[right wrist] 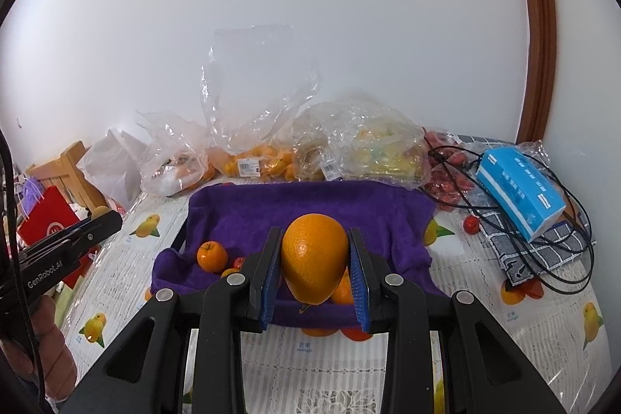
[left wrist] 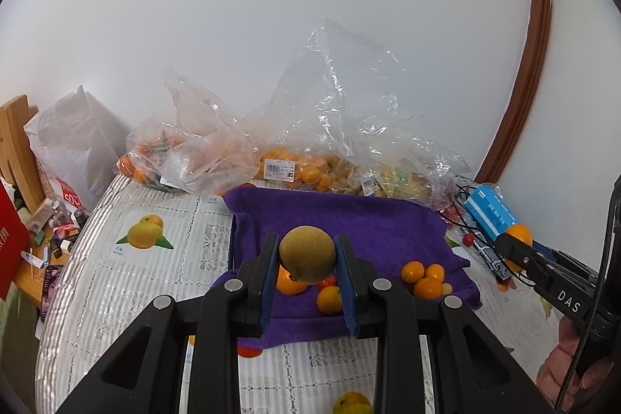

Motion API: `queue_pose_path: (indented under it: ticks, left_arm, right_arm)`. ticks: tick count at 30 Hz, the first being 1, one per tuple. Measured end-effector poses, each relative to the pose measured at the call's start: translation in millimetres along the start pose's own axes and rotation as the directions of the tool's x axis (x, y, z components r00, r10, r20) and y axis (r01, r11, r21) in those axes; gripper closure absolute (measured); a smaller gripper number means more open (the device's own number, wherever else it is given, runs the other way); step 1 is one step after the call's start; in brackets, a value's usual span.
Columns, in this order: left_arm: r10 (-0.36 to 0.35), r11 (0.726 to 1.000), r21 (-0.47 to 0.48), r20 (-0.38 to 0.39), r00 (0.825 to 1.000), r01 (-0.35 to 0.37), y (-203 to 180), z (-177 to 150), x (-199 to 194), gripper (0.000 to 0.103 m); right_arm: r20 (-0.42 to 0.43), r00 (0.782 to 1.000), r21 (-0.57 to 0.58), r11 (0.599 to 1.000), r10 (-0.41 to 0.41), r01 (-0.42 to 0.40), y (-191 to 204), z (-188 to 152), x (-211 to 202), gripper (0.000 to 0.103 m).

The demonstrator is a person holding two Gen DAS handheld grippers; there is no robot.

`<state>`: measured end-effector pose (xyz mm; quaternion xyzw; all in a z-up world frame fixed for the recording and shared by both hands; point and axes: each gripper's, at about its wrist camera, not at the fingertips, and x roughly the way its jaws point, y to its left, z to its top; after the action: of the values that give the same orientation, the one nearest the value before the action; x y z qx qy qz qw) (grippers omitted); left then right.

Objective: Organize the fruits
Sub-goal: 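Lower both held fruits over the purple towel beside the other fruits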

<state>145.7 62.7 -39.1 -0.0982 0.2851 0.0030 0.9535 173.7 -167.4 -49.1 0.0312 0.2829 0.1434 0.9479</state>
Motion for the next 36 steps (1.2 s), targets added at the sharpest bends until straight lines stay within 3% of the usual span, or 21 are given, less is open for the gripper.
queue_pose_path:
  ticks: [17,36]
  left_arm:
    - [0.023,1.000,0.002,-0.082,0.996,-0.023,1,-9,65,0.076]
    - [0.010,0.999,0.036,-0.124,0.992,-0.006,-10,11,114,0.076]
  right_arm:
    - [-0.048,0.999,0.034,0.999,-0.007,0.008,-28,3,55,0.071]
    - [-0.087,0.996,0.009,0.999,-0.032,0.033,-42,23,103,0.071]
